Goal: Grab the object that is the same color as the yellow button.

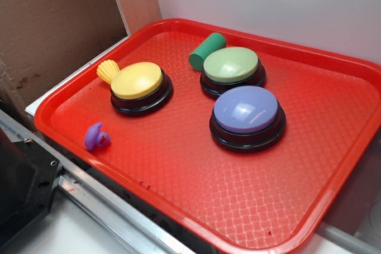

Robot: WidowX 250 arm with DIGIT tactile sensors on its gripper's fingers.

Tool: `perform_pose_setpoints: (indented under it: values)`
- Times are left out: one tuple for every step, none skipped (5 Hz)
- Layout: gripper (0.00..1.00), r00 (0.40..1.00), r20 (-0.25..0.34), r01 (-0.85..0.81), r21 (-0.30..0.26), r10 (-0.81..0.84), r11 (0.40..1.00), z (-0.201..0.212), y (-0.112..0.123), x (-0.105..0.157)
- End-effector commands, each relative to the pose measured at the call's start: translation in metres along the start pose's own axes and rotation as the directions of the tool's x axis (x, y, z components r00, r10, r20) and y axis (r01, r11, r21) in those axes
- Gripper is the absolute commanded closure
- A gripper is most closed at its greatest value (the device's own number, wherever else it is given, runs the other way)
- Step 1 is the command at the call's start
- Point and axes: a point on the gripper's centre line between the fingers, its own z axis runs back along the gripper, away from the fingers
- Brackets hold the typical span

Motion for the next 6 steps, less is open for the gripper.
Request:
perform_pose_setpoints:
  values:
    - [0.00, 1.000, 0.000, 0.000, 0.000, 0.000, 1.000, 0.000, 0.000, 0.000]
    - [0.00, 0.987, -0.026, -0.156, 0.031, 0.157, 0.987, -0.013, 0.004, 0.013]
    - [0.00, 0.961, -0.034, -0.276, -0.033, 0.275, 0.961, -0.025, 0.013, 0.021]
    - [0.00, 0.862, -0.023, -0.505, -0.110, 0.506, 0.856, -0.045, 0.031, 0.029]
    - [0.00, 0.711, 0.003, -0.692, -0.173, 0.703, 0.700, -0.065, 0.047, 0.037]
    - [0.00, 0.516, 0.047, -0.839, -0.174, 0.855, 0.516, -0.090, 0.061, 0.048]
